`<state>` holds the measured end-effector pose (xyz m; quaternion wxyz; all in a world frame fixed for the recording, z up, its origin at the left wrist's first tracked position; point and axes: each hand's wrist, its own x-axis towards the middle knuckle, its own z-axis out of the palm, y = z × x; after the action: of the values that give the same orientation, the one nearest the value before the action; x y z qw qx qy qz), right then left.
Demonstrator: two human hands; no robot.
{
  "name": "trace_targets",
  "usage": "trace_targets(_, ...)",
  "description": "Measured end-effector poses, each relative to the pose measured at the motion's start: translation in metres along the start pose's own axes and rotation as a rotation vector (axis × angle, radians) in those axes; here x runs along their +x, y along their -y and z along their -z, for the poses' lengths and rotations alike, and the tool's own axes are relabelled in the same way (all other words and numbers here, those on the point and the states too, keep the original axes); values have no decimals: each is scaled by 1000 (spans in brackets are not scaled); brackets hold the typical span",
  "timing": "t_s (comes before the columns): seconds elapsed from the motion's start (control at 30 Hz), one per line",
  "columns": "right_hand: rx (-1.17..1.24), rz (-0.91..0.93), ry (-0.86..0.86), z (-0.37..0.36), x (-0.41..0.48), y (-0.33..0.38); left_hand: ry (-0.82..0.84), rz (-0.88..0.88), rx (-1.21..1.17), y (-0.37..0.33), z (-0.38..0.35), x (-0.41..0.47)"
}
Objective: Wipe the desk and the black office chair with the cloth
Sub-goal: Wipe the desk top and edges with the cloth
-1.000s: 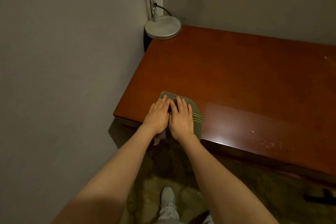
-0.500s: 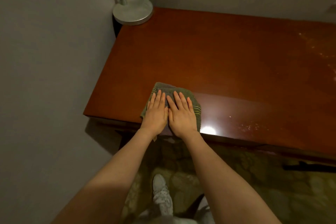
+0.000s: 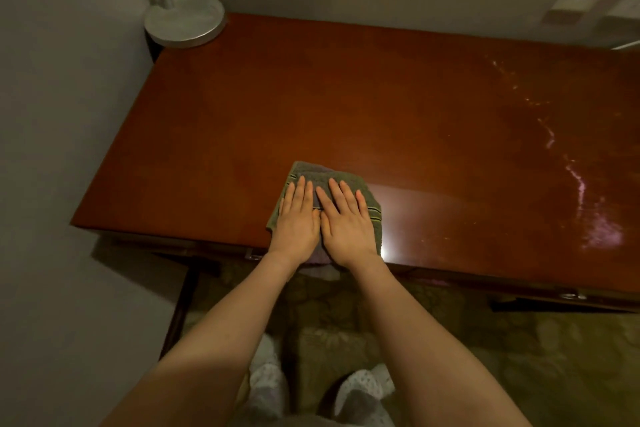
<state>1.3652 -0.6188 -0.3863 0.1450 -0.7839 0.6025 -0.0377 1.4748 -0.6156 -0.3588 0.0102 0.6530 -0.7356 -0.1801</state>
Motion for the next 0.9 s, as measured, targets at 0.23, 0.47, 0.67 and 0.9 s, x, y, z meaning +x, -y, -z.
trace_targets(0.23,-33,-8,17,20,-18,-73,25,3,-14,-75,-14,13)
trace_targets(0.47,-54,-62,11,39,-35,-143,24,-36,-47,-139,-41,35)
trace_targets(0.67,-57,-90,5,52,-48,-193,3,-59,-42,-188,-58,49)
trace_targets(0.9,-60,-123,-5,68,-66,-255,12,-70,-84,-249,-80,65)
